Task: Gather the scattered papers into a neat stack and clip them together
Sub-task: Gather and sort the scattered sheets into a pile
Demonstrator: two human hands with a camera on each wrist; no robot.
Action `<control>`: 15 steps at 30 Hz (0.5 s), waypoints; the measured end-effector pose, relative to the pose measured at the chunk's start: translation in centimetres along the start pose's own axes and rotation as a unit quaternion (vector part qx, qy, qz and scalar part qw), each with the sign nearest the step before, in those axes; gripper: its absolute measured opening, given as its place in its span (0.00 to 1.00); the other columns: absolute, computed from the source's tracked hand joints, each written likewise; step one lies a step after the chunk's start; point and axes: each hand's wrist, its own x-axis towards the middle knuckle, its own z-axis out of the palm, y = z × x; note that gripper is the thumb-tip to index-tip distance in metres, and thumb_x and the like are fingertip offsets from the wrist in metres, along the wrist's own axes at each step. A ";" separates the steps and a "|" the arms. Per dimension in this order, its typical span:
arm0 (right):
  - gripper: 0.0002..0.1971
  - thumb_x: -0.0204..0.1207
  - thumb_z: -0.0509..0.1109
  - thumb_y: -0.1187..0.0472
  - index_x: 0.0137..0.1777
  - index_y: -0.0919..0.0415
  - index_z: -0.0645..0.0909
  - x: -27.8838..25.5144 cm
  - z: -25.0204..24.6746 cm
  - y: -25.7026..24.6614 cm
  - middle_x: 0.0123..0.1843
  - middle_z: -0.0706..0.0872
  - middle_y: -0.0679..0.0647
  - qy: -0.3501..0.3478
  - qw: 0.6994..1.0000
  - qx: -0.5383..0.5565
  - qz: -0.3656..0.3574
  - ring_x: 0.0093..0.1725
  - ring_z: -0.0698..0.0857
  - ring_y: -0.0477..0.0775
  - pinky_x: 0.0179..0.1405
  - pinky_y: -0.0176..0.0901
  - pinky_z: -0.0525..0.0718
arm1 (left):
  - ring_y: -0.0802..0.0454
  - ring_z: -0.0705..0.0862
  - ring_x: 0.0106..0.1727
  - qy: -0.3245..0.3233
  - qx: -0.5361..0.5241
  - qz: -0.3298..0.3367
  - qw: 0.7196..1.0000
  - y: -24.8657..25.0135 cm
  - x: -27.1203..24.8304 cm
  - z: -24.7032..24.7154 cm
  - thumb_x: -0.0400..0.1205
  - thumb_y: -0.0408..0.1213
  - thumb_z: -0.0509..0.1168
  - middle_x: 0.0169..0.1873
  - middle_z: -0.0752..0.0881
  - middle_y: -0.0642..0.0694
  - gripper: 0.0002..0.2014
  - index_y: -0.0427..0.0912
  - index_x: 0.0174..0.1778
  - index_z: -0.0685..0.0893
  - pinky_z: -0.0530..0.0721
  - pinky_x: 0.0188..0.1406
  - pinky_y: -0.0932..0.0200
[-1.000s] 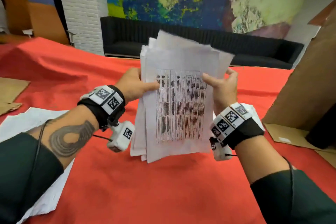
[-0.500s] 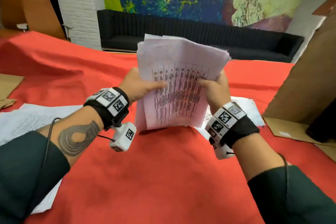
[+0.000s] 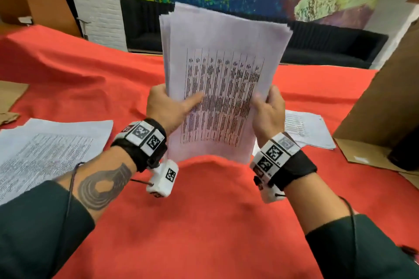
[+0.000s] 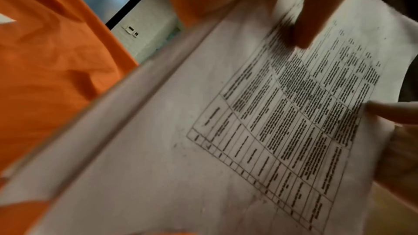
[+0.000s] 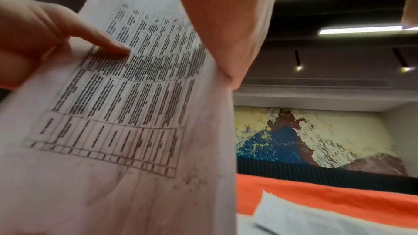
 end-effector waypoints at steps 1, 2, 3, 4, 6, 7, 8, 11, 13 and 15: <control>0.06 0.75 0.70 0.61 0.50 0.53 0.78 0.3 0.0 -0.5 0.46 0.87 0.53 0.016 0.999 0.025 -0.013 0.44 0.84 0.53 0.47 0.54 0.82 | 0.60 0.93 0.43 0.006 -0.016 0.028 0.999 0.8 0.1 -0.2 0.71 0.42 0.86 0.42 0.94 0.55 0.12 0.46 0.46 0.93 0.91 0.47 0.61; 0.09 0.74 0.72 0.56 0.50 0.52 0.75 0.4 -0.1 -1.0 0.47 0.86 0.56 0.020 0.998 0.048 -0.019 0.45 0.84 0.55 0.46 0.55 0.82 | 0.61 0.93 0.43 0.000 -0.044 0.045 0.998 1.5 0.4 -0.4 0.73 0.39 0.84 0.44 0.94 0.55 0.13 0.44 0.50 0.92 0.90 0.46 0.64; 0.12 0.73 0.73 0.53 0.51 0.52 0.74 0.4 -0.2 -1.2 0.48 0.86 0.57 0.013 0.998 0.059 -0.023 0.46 0.84 0.56 0.47 0.56 0.84 | 0.61 0.92 0.44 -0.010 -0.066 0.046 0.997 1.7 0.5 -0.5 0.73 0.38 0.84 0.46 0.94 0.54 0.14 0.42 0.53 0.91 0.89 0.47 0.64; 0.14 0.72 0.74 0.53 0.52 0.54 0.73 0.3 -0.1 -1.0 0.49 0.86 0.57 0.002 0.998 0.058 -0.023 0.46 0.84 0.55 0.48 0.55 0.84 | 0.60 0.92 0.45 -0.022 -0.079 0.034 0.996 1.5 0.6 -0.7 0.72 0.39 0.84 0.46 0.95 0.52 0.16 0.41 0.53 0.91 0.89 0.49 0.63; 0.13 0.72 0.73 0.57 0.54 0.56 0.76 -0.3 0.1 -0.2 0.48 0.86 0.55 -0.008 1.000 0.019 -0.018 0.45 0.84 0.52 0.49 0.54 0.84 | 0.55 0.90 0.44 -0.042 -0.073 -0.007 0.996 0.2 0.1 -0.8 0.67 0.47 0.86 0.45 0.94 0.49 0.23 0.34 0.49 0.92 0.91 0.52 0.54; 0.11 0.72 0.71 0.59 0.53 0.56 0.78 -0.5 0.2 0.4 0.47 0.86 0.54 -0.005 1.000 -0.004 -0.022 0.44 0.83 0.50 0.49 0.53 0.83 | 0.52 0.87 0.42 -0.038 -0.055 -0.013 0.998 -0.5 -0.2 -0.7 0.64 0.53 0.87 0.43 0.93 0.45 0.30 0.29 0.48 0.90 0.89 0.53 0.48; 0.08 0.74 0.70 0.61 0.52 0.55 0.79 -0.7 0.2 0.8 0.46 0.86 0.53 0.002 0.999 -0.016 -0.028 0.43 0.83 0.49 0.48 0.53 0.83 | 0.51 0.84 0.41 -0.029 -0.042 -0.010 0.999 -0.8 -0.4 -0.7 0.64 0.57 0.86 0.43 0.92 0.42 0.36 0.25 0.48 0.88 0.88 0.51 0.46; 0.05 0.79 0.66 0.66 0.50 0.55 0.76 -0.9 0.2 1.2 0.41 0.83 0.50 0.024 0.997 -0.030 -0.064 0.39 0.80 0.48 0.41 0.52 0.79 | 0.55 0.89 0.40 0.003 0.007 0.001 1.000 0.0 -0.6 -0.5 0.72 0.50 0.84 0.44 0.95 0.45 0.19 0.38 0.45 0.92 0.90 0.48 0.50; 0.08 0.79 0.64 0.65 0.53 0.53 0.71 -1.0 0.4 1.2 0.42 0.82 0.50 0.021 0.995 -0.038 -0.086 0.38 0.80 0.49 0.38 0.54 0.79 | 0.63 0.90 0.41 0.011 0.095 0.028 0.995 0.8 -0.9 -0.3 0.74 0.52 0.81 0.38 0.92 0.60 0.10 0.53 0.44 0.91 0.89 0.44 0.63; 0.11 0.80 0.65 0.67 0.57 0.52 0.71 -1.4 0.6 1.5 0.44 0.83 0.46 0.001 0.995 -0.055 -0.078 0.39 0.83 0.44 0.41 0.53 0.82 | 0.62 0.91 0.42 -0.012 0.123 0.019 0.992 0.4 -1.2 -0.1 0.75 0.51 0.81 0.38 0.91 0.62 0.09 0.54 0.46 0.91 0.88 0.46 0.65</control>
